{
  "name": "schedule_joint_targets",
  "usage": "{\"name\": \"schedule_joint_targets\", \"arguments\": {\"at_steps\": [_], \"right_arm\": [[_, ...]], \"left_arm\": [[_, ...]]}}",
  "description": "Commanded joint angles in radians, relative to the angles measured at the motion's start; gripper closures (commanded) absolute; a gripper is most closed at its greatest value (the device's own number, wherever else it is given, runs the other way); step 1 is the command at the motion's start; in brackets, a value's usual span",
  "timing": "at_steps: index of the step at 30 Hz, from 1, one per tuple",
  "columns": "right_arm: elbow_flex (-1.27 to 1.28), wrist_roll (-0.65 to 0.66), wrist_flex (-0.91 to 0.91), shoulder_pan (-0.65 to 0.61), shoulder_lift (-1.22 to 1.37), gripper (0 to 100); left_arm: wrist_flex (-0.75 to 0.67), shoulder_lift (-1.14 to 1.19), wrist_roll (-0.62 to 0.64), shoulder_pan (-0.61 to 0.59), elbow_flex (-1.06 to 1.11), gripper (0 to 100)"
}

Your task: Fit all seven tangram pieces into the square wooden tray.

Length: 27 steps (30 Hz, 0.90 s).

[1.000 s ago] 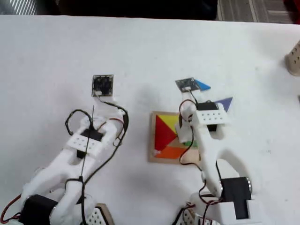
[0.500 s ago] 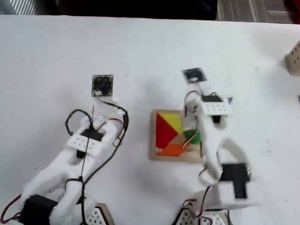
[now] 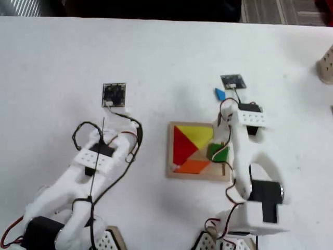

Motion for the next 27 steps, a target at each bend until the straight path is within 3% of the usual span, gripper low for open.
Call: {"name": "schedule_joint_targets", "arguments": {"at_steps": [1, 8, 12, 16, 21, 27], "right_arm": [[-0.023, -0.014, 0.024, 0.005, -0.131, 98.1], [0.014, -0.020, 0.154, 0.061, -0.302, 98.1], [0.147, -0.008, 0.130, 0.101, -0.297, 98.1], [0.269, 0.048, 0.094, 0.039, -0.318, 98.1], [0.321, 0.020, 0.108, -0.051, -0.394, 98.1], [0.376, 0.025, 0.067, -0.065, -0.403, 98.1]], "left_arm": [[-0.011, -0.030, -0.012, 0.008, -0.015, 98], [-0.011, -0.030, -0.012, 0.008, -0.015, 98], [-0.011, -0.030, -0.012, 0.007, -0.015, 98], [-0.011, -0.030, -0.012, 0.010, -0.017, 98], [-0.011, -0.030, -0.012, 0.007, -0.015, 98], [-0.011, -0.030, -0.012, 0.007, -0.015, 98]]}}
